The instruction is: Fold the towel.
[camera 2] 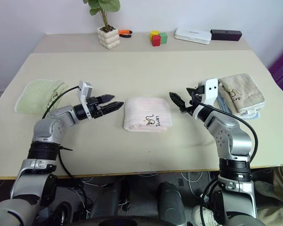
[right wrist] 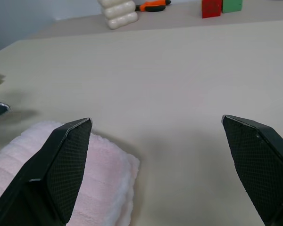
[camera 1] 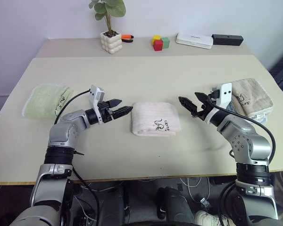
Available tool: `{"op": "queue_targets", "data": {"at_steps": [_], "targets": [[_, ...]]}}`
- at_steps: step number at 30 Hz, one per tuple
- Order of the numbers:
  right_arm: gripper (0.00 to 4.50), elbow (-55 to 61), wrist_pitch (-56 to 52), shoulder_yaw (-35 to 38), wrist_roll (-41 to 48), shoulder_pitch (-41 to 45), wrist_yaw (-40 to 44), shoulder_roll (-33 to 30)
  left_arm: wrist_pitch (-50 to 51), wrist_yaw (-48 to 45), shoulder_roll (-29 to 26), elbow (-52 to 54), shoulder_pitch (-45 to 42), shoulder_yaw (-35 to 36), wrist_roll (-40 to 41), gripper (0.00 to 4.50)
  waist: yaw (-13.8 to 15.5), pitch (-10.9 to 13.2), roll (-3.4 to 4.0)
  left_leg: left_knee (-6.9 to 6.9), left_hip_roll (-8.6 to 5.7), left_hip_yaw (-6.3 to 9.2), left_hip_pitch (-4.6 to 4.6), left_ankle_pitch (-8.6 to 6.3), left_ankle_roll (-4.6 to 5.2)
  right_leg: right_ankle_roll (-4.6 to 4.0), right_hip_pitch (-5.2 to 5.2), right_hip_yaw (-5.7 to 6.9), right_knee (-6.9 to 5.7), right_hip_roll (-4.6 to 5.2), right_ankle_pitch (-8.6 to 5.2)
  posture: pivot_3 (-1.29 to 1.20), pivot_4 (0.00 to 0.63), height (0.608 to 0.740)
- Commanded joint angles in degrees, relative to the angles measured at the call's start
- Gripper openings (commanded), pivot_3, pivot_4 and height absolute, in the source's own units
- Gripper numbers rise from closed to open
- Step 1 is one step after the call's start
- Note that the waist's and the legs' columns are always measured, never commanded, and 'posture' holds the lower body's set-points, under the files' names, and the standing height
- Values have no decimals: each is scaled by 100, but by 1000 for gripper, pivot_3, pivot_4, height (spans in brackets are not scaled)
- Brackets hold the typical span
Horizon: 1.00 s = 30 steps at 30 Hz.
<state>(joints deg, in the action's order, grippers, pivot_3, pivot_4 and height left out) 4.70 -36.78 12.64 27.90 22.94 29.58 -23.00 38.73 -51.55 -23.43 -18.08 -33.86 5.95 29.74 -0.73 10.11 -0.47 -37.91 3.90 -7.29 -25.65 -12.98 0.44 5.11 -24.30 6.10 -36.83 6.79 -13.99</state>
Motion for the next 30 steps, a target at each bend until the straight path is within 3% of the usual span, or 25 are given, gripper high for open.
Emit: {"op": "queue_targets", "data": {"at_steps": [1,5,11,20,30], "targets": [[4500,452,132,2,184,-74,354,-215,1182,263,-85,215,-76,409,630,4443,0,1,-1,0,0,0,0,0,0,1,0,0,-2,0,-1,0,150,740],[4500,578,408,123,376,-128,1093,-658,2620,107,-338,808,277,252,1194,4443,-7,3,1,0,-1,-1,0,0,0,2,-1,-3,-3,1,-1,0,150,740],[4500,582,587,-47,328,-144,1271,-817,3509,400,-190,763,272,450,1559,4443,4,3,-1,-1,0,2,14,1,-4,1,5,-4,-10,2,-3,0,150,740],[4500,671,687,-169,266,-254,1180,-768,4469,1380,777,313,61,1168,1944,4443,14,3,-2,-5,-3,1,12,1,-3,2,7,-4,-12,3,-2,0,150,740],[4500,677,759,-181,233,-223,1089,-791,4441,2365,1649,-371,-306,1774,1806,4443,98,2,-2,-11,-6,4,17,1,-3,2,17,-3,-12,4,-2,0,150,740]]}}
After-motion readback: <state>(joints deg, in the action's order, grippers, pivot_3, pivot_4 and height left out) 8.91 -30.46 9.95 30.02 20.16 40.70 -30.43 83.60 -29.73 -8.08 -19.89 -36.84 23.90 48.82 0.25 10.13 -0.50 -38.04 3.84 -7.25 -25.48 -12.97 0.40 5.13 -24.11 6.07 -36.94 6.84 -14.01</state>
